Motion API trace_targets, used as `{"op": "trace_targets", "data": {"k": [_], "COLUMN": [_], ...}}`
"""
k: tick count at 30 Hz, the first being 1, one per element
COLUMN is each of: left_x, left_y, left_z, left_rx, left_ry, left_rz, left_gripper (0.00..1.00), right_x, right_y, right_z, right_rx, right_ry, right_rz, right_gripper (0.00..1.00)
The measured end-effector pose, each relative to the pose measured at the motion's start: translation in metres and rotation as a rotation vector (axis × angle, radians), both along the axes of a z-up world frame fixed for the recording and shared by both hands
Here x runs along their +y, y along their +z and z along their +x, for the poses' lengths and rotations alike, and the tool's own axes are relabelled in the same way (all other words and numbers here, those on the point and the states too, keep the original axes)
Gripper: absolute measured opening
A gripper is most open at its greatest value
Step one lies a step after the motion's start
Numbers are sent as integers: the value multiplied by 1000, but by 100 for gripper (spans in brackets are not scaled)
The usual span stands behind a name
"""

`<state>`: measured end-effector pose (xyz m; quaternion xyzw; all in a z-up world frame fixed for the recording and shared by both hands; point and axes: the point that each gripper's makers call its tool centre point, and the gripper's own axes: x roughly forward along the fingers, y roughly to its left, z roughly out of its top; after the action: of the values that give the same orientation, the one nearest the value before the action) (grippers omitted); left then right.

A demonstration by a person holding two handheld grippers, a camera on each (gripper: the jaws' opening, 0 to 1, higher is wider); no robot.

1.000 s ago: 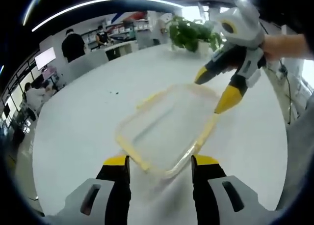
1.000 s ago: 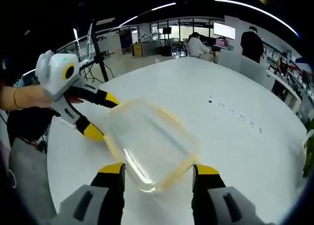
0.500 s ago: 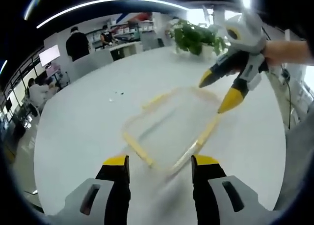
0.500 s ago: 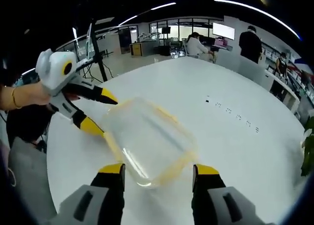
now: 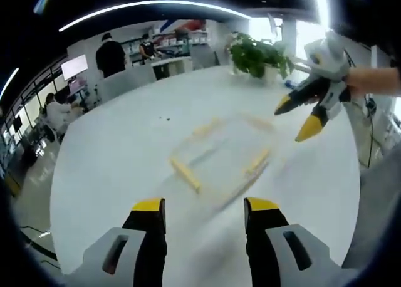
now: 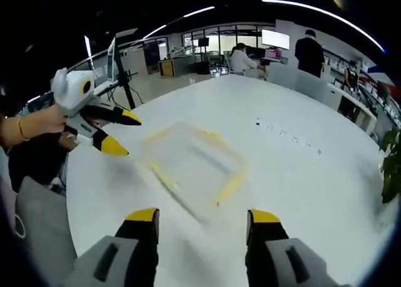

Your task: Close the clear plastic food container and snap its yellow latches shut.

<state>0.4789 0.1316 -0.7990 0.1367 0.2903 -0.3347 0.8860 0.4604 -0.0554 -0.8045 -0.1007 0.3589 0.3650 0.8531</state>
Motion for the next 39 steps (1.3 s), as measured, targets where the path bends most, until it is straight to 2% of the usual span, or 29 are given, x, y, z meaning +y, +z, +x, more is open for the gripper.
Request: {"op": "trace_targets", "data": {"k": [3,4,7,10,13,17,21,25,33,37,39], "left_x": [4,3,-1,-3,-2,4,10,14,20,25,27], "left_y": [4,11,22,32,45,54,58,60,49,46,47], "left_z": [-7,-8,-17,-25,-29,-36,-45,-55,-76,-84,-87], "left_rx": [12,4,3,-16,-68,-97,-109,-102,-80,-69,-61], "left_ry": [31,66,103,117,128,150,151,169,167,182,197], "left_rz": [-29,-88,-174,-214,-270,-331,-343,-388,-376,-389,-423], "left_gripper": [48,48,49,52,52,57,61,66,73,73,73], "right_x": [-4,-5,-9,-11,-12,-11,-11,-11,-9,-5,-3], "right_y": [4,6,12,21,29,34,36,37,34,30,26], "right_z": [-7,-8,-13,-17,-24,-35,-45,-57,-78,-91,-99], "right_rx": [-3,-5,-19,-51,-75,-94,-109,-117,-118,-115,-113], "right_ry": [-26,-35,-72,-97,-118,-145,-161,-169,-176,-163,-152], "right_rz": [17,25,58,83,112,159,181,196,225,204,195], "right_gripper": [56,56,58,59,60,63,64,65,66,67,68]}}
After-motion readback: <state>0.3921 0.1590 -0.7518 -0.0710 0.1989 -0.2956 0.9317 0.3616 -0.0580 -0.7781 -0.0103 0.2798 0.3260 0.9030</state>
